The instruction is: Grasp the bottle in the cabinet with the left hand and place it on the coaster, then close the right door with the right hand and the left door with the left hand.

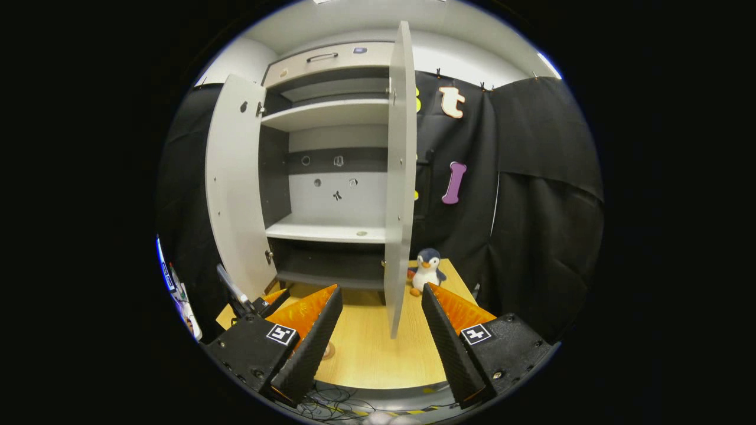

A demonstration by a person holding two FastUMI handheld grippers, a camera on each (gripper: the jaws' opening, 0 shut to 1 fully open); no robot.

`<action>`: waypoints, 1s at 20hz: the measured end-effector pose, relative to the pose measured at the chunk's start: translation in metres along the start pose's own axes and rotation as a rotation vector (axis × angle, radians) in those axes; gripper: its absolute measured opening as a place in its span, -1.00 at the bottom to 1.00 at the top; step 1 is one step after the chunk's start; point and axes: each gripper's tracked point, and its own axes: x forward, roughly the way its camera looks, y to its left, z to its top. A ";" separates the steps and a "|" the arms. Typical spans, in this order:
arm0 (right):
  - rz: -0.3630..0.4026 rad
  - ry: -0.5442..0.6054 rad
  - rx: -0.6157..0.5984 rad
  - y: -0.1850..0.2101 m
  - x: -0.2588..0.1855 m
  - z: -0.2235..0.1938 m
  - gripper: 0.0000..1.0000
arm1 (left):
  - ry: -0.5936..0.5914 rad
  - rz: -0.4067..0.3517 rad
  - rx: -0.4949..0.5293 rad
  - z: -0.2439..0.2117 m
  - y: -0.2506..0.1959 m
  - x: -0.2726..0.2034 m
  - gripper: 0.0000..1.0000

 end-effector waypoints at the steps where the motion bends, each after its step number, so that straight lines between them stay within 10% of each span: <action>1: 0.007 -0.012 0.006 0.001 -0.002 0.004 0.67 | -0.013 0.000 -0.019 0.019 0.001 -0.002 0.92; 12: 0.085 -0.181 -0.025 0.014 0.004 0.048 0.67 | -0.038 0.193 -0.036 0.171 0.078 -0.078 0.92; 20: 0.112 -0.204 -0.001 0.009 0.014 0.050 0.67 | 0.019 0.361 0.013 0.194 0.136 -0.168 0.92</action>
